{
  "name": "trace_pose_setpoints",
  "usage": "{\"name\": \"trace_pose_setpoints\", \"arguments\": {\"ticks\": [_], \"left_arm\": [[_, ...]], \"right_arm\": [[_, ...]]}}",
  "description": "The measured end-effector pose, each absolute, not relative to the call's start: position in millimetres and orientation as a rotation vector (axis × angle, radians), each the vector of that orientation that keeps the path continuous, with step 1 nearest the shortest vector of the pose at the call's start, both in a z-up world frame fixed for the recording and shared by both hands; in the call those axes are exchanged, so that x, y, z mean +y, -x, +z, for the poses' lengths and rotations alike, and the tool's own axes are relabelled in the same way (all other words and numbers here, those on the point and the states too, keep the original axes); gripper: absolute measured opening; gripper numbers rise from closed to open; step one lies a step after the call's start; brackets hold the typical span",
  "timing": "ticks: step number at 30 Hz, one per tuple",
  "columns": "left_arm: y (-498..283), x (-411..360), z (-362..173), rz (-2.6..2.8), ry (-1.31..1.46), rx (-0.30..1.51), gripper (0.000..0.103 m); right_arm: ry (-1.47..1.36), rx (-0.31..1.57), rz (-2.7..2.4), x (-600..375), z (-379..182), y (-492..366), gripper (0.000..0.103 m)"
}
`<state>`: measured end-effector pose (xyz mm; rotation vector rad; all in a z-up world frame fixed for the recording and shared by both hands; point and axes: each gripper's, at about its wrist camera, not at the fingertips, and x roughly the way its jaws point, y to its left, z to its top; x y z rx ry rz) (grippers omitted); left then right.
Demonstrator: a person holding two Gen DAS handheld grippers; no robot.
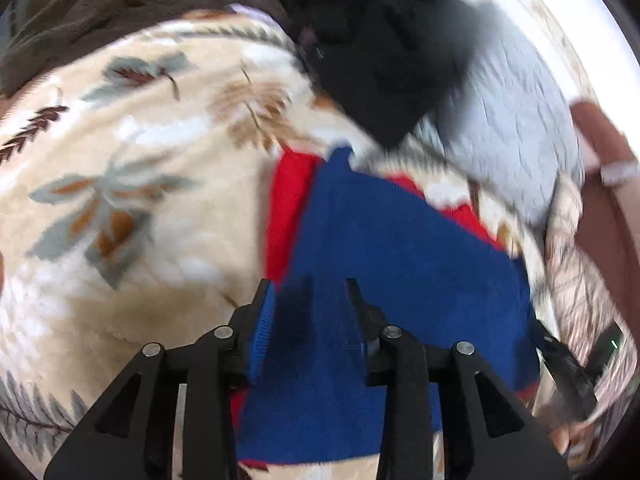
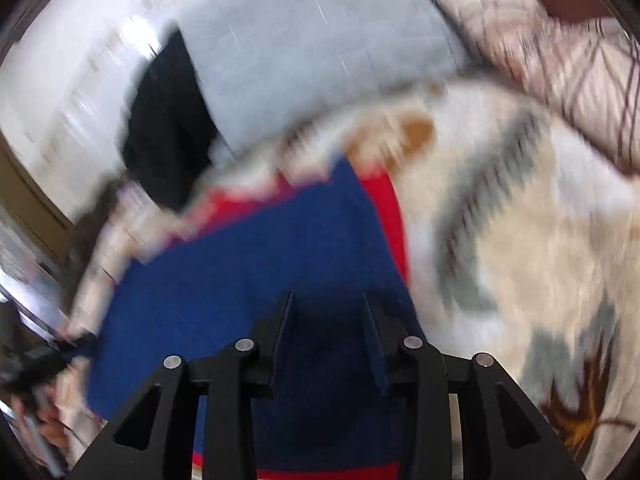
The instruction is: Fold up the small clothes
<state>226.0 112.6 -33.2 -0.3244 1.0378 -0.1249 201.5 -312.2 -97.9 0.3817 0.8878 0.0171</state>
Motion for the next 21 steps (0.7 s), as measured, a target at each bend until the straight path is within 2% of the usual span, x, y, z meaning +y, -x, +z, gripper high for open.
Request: {"name": "trace_pose_setpoints", "arguments": {"ticks": [1, 2, 3, 6, 9, 11, 13, 18, 21], "left_arm": [[-226.8, 103.9, -42.4, -0.114, 0.269, 1.077, 0.034], [-227.5, 94.8, -53.7, -0.066, 0.174, 1.116, 0.041], [-228.4, 90.4, -60.2, -0.046, 0.129, 1.131, 0.045], [-225.6, 95.8, -47.5, -0.063, 0.208, 1.121, 0.043], [-219.3, 103.1, -39.4, -0.093, 0.265, 1.084, 0.045], [-219.6, 98.3, -49.6, -0.082, 0.215, 1.123, 0.047], [-222.1, 91.6, -61.8, -0.067, 0.163, 1.145, 0.052], [-216.5, 103.0, -42.2, -0.104, 0.259, 1.093, 0.052], [-216.4, 98.3, -46.8, -0.110, 0.221, 1.113, 0.054]], "right_arm": [[-0.375, 0.853, 0.018, -312.6, -95.3, -196.5, 0.030], [-0.380, 0.844, 0.004, -312.9, -88.8, -193.6, 0.030], [-0.410, 0.835, 0.000, -313.3, -80.0, -189.9, 0.036], [-0.407, 0.754, 0.027, -309.3, -60.9, -172.9, 0.036], [-0.316, 0.796, -0.006, -300.3, -71.7, -166.2, 0.049], [-0.272, 0.883, -0.042, -298.4, -96.4, -169.3, 0.048], [-0.250, 0.853, -0.053, -295.9, -90.1, -164.5, 0.047], [-0.288, 0.795, -0.006, -284.8, -73.1, -151.5, 0.050], [-0.230, 0.890, 0.012, -271.0, -96.9, -153.9, 0.055]]}}
